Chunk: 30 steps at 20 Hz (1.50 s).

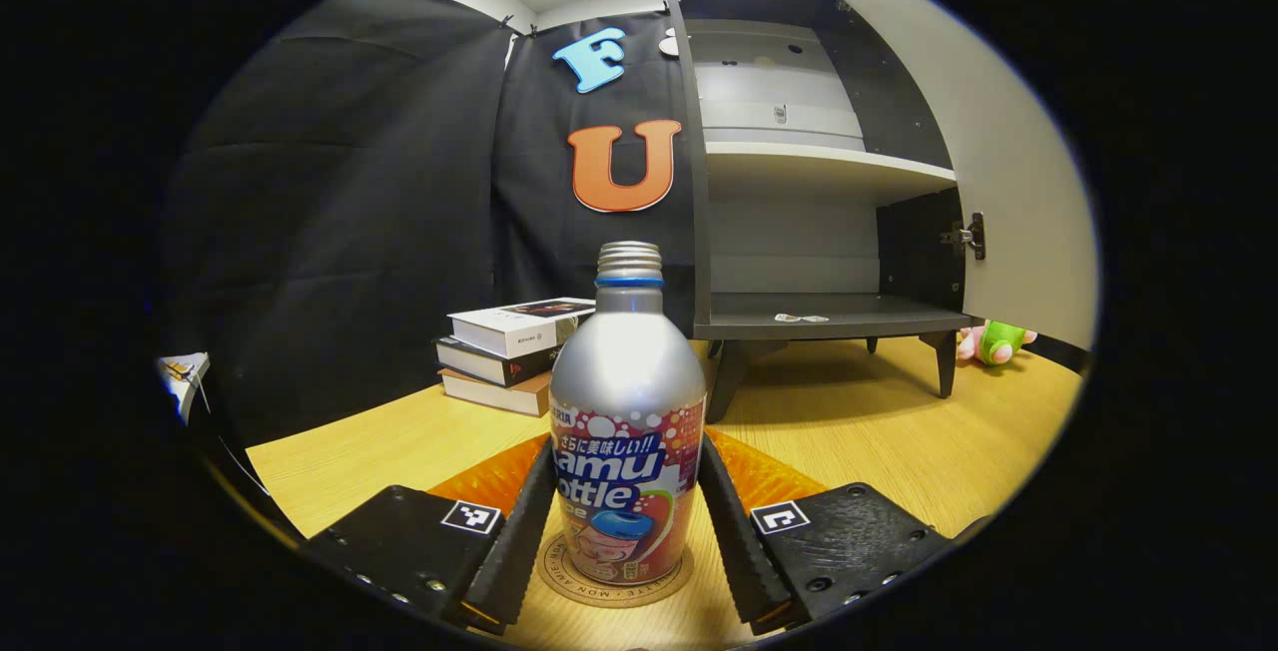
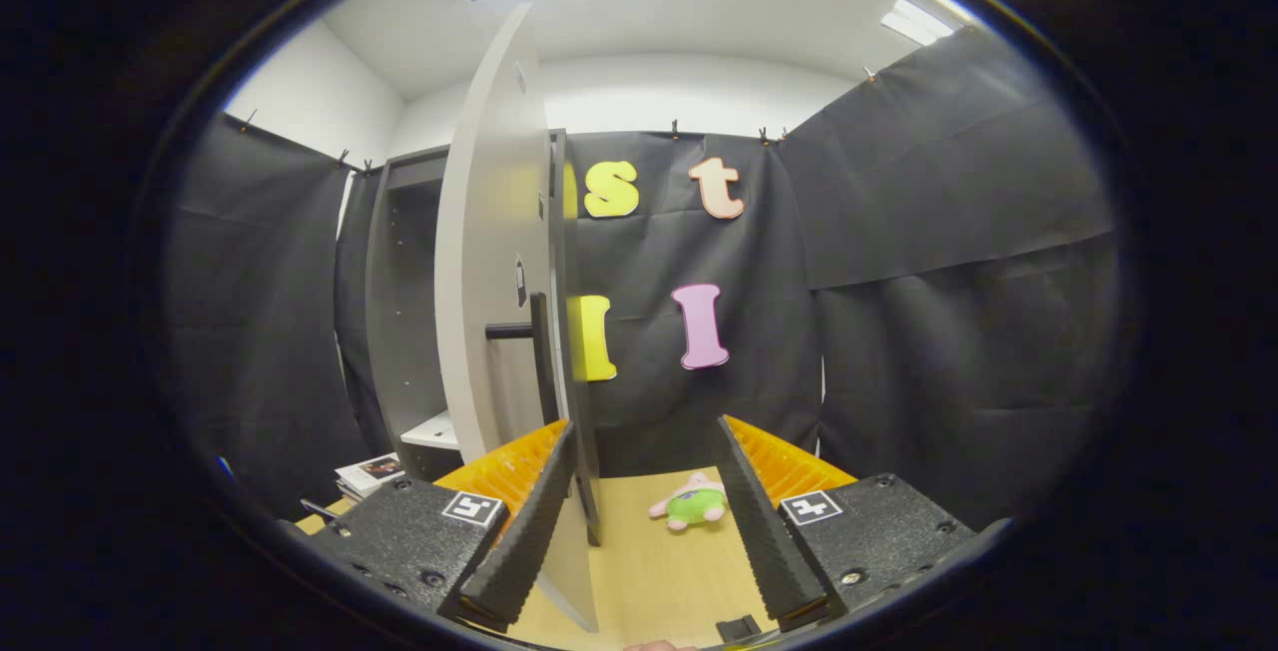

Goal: Open the cabinet door with the right hand, grasp the bottle in the cabinet with the left hand and place it on the coaster, then close the cabinet door with the right hand.

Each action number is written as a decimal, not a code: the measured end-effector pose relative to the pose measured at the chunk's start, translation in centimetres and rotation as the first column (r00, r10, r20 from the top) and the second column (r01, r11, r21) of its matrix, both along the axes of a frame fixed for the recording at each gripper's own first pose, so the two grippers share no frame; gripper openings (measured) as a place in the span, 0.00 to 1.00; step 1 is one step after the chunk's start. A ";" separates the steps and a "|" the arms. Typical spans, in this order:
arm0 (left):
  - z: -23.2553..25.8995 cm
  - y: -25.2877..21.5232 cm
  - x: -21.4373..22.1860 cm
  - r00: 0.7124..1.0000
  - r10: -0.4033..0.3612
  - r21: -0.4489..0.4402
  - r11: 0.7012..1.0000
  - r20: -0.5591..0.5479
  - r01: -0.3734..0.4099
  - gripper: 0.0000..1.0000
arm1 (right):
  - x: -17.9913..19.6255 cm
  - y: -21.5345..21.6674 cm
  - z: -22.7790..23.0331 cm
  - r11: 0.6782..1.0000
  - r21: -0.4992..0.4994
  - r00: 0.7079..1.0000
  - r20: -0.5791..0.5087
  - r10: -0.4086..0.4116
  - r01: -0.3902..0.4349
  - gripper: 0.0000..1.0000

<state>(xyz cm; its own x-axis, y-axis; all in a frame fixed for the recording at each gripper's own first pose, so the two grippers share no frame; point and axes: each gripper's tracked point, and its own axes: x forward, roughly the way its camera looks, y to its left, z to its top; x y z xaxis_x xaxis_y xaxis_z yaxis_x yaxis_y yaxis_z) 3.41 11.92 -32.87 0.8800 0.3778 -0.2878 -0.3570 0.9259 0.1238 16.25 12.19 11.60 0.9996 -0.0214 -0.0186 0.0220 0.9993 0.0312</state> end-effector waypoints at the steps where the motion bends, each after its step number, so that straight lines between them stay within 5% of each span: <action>1: 0.0 0.0 -0.2 1.000 0.000 0.000 1.000 -0.003 0.000 0.77 | -0.1 -0.1 -0.2 1.000 0.000 1.000 -0.002 -0.002 0.002 0.87; 12: -0.6 -0.4 -0.6 0.999 -0.021 -0.044 0.999 -0.041 0.019 0.80 | 0.1 -0.2 -0.7 1.000 0.018 1.000 -0.009 0.005 -0.005 0.87; 15: 0.9 -0.1 -0.6 1.000 -0.006 -0.034 0.999 -0.014 0.006 0.90 | 0.1 0.0 -0.8 1.000 0.020 1.000 -0.011 0.009 -0.009 0.87; 22: 8.7 -0.3 -0.3 0.993 0.001 -0.025 1.000 0.117 0.002 0.94 | 0.6 -0.3 -1.6 0.999 0.035 1.000 -0.019 0.023 -0.022 0.87; 30: 22.9 -5.2 -0.6 0.970 -0.165 -0.065 0.982 0.178 0.179 0.94 | 3.3 -0.5 -4.1 0.994 0.090 0.997 -0.030 0.068 -0.065 0.87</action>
<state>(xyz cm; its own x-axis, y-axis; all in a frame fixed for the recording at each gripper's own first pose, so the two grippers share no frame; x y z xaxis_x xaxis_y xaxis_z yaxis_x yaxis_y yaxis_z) 2.82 6.74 -9.99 0.9686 0.1981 -0.1504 -0.2007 0.9796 -0.0024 19.57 11.71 7.51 0.9976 0.0486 -0.0501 -0.0423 0.9919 0.1199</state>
